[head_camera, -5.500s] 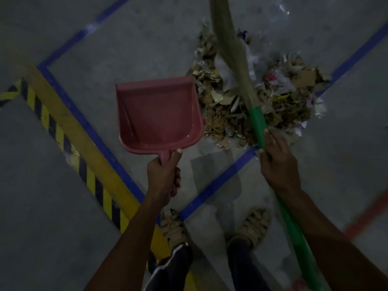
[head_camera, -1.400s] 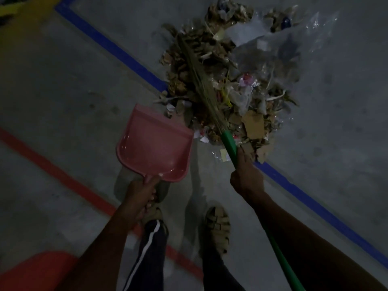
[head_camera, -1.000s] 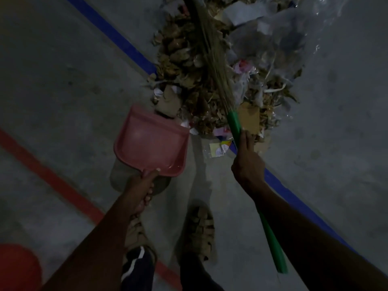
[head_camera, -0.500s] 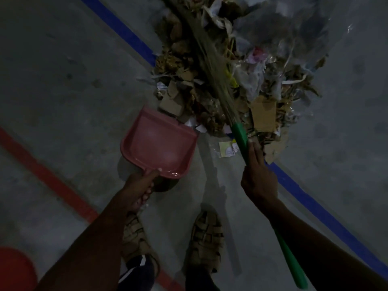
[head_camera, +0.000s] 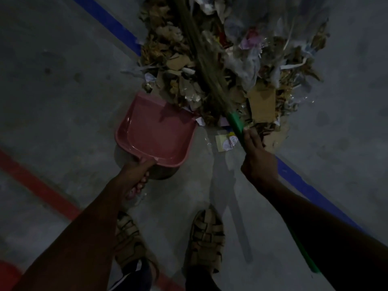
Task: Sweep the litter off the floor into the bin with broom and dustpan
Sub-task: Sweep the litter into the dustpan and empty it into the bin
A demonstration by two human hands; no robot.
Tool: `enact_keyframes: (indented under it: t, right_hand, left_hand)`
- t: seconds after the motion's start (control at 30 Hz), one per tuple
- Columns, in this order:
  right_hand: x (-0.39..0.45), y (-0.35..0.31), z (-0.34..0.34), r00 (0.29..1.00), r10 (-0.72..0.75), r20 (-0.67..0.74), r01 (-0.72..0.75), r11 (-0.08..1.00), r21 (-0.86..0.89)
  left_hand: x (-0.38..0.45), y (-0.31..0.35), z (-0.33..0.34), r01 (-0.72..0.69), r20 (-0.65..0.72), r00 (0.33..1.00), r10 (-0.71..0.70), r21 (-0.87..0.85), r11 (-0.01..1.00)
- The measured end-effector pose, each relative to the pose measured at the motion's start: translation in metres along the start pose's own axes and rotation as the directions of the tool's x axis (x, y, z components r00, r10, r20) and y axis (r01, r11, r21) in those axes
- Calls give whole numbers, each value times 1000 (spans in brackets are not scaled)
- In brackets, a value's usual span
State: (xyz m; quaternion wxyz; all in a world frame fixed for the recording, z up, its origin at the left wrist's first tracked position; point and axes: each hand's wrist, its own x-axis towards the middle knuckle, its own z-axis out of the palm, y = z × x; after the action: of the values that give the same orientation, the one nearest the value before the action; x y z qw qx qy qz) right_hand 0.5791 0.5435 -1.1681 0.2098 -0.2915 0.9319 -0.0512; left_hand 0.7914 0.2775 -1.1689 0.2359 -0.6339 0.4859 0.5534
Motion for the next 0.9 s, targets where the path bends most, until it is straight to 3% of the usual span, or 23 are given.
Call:
enact_keyframes:
  t: [0.17, 0.37, 0.47, 0.63, 0.9]
  right_hand:
    - [-39, -8, 12, 996, 5, 92, -13, 996, 85]
    - [-44, 3, -3, 999, 20, -29, -15, 988, 152]
    - [-20, 15, -12, 995, 65, -78, -59, 996, 74]
    - [22, 23, -14, 993, 119, -24, -119, 993, 1]
    - [1, 3, 16, 998, -18, 66, 9, 991, 134]
  left_hand:
    - [8, 15, -2, -61, 33, 998, 59, 56, 997]
    - [15, 26, -14, -98, 70, 993, 91, 109, 989]
    - [23, 28, -19, -102, 69, 993, 94, 128, 986]
    - [32, 30, -21, -107, 73, 993, 96, 167, 980]
    - [34, 46, -16, -178, 117, 981, 157, 197, 964]
